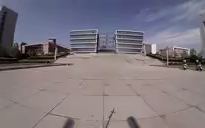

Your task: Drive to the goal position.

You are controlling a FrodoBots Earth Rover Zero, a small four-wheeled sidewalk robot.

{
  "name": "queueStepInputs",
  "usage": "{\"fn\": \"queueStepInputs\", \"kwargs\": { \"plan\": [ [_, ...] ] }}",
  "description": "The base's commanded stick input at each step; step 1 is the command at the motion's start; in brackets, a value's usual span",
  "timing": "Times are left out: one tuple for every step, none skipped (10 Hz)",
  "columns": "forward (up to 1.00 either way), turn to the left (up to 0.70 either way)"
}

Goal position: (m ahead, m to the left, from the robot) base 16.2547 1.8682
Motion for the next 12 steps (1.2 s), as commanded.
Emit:
{"fn": "queueStepInputs", "kwargs": {
  "plan": [
    [0.00,0.00],
    [0.00,0.00],
    [0.00,0.00],
    [0.23,0.00],
    [0.70,0.00],
    [0.70,0.00],
    [0.70,0.00],
    [0.70,0.00],
    [0.70,0.00],
    [0.70,0.00],
    [0.70,0.00],
    [0.70,0.00]
  ]
}}
